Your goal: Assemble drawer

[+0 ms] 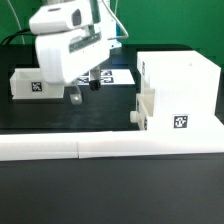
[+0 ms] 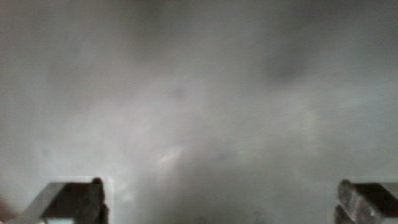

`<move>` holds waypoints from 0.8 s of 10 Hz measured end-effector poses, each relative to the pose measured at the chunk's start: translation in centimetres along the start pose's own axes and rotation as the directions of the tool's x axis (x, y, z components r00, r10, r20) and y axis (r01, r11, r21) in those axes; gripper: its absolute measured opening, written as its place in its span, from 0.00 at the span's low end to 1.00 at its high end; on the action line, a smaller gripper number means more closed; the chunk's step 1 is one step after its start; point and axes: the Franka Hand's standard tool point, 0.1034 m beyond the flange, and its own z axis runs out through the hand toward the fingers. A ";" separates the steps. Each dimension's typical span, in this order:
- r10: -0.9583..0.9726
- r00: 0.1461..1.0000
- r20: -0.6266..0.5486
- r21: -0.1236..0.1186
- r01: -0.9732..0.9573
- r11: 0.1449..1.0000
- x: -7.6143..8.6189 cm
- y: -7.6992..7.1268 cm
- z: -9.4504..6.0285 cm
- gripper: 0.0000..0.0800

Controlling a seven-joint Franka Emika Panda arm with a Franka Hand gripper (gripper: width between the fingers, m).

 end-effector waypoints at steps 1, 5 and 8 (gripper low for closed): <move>0.123 0.992 0.000 -0.029 -0.123 0.992 -1.0 -1.2 -0.5 0.81; 0.416 0.909 -0.004 -0.034 -0.416 0.909 -1.9 -2.2 -0.8 0.81; 0.564 0.825 -0.012 -0.032 -0.564 0.825 -1.9 -2.2 -0.8 0.81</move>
Offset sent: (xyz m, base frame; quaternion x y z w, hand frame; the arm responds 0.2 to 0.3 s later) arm 0.0000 0.0000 0.0000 0.0000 0.0000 0.1938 0.9810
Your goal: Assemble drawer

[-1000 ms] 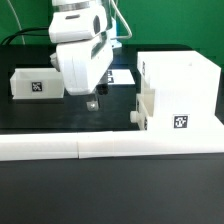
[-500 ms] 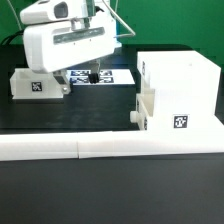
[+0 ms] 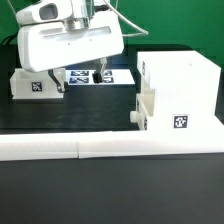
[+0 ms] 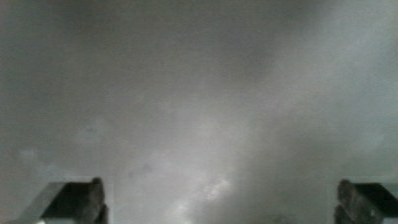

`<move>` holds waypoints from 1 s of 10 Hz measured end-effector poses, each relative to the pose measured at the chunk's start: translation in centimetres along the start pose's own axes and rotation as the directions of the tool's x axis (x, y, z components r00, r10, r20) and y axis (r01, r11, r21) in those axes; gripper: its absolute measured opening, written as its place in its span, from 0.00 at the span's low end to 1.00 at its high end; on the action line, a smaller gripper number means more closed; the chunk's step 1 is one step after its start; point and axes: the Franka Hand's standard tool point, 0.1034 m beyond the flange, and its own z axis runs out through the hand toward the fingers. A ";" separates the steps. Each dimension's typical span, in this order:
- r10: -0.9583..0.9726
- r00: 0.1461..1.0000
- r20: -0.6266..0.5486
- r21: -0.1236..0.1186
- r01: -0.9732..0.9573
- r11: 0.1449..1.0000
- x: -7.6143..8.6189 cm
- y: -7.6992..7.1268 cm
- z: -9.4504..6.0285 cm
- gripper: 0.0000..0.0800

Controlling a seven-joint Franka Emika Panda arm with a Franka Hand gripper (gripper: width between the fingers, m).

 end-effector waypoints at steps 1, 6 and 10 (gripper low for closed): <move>0.106 0.994 -0.007 -0.011 -0.106 0.994 -0.5 0.4 -0.4 0.81; 0.489 0.873 -0.001 -0.027 -0.488 0.872 -4.4 -0.1 -1.7 0.81; 0.483 0.876 0.000 -0.025 -0.483 0.875 -4.3 -0.2 -1.6 0.81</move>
Offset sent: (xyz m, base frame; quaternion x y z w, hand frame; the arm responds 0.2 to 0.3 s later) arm -0.0420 -0.0221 0.0039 -0.0333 -0.0241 0.2734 0.9610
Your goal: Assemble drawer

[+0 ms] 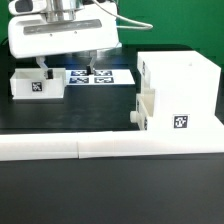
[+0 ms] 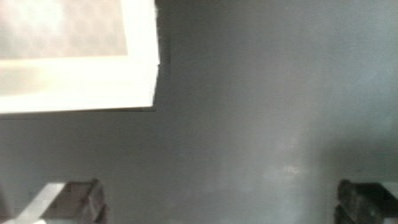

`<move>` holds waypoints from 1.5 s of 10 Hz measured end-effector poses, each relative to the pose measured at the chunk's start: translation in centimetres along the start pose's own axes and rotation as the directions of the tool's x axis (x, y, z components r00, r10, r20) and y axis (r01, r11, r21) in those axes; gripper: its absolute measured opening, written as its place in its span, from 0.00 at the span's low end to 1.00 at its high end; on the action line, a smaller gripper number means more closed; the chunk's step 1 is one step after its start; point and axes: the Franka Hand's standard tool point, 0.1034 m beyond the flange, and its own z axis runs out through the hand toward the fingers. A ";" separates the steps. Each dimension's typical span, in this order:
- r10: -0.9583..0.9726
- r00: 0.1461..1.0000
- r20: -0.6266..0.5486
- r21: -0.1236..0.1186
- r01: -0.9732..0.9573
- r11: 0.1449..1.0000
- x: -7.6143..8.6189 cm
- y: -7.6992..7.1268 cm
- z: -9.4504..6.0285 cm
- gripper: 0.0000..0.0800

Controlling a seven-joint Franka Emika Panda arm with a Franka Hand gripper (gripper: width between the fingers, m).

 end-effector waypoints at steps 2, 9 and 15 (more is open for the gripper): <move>-0.006 1.000 0.004 -0.001 0.006 1.000 0.1 -0.1 -0.6 0.81; 0.000 0.999 0.037 -0.019 0.000 1.000 -3.0 1.4 -2.7 0.81; -0.108 0.992 0.061 -0.020 0.109 0.994 -6.1 2.8 -0.1 0.81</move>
Offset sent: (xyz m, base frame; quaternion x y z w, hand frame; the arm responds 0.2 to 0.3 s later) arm -0.0574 -0.0263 0.0154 -0.0561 -0.0315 0.0215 0.9977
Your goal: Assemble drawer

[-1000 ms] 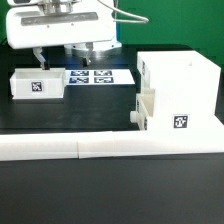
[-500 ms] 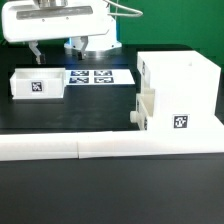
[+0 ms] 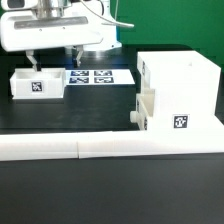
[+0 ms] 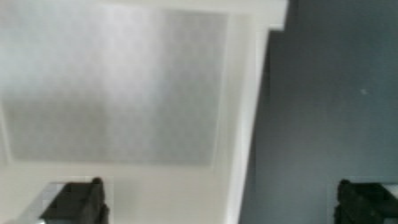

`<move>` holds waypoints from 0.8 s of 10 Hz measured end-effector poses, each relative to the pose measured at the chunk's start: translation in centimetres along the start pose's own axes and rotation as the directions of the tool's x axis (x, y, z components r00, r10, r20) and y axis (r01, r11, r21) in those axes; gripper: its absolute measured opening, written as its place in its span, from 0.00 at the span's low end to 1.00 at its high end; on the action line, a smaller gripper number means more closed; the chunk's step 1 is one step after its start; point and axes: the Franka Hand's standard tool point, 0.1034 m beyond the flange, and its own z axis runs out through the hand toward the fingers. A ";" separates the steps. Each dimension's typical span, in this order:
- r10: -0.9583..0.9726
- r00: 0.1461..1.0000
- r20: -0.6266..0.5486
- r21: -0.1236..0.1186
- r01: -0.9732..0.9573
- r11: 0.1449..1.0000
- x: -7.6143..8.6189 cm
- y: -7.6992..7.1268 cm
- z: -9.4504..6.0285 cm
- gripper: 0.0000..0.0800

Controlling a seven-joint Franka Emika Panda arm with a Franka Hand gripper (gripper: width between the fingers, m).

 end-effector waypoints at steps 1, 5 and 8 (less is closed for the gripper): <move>0.004 1.000 0.007 0.003 -0.004 1.000 -0.6 0.0 1.0 0.81; 0.002 1.000 -0.006 -0.010 -0.002 1.000 -1.1 -0.8 3.1 0.81; 0.017 1.000 -0.027 -0.028 -0.018 0.999 -1.4 -1.0 3.3 0.81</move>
Offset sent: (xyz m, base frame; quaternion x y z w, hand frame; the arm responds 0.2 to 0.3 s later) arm -0.0030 0.0036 -0.0277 -0.0289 0.0140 0.0223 0.9992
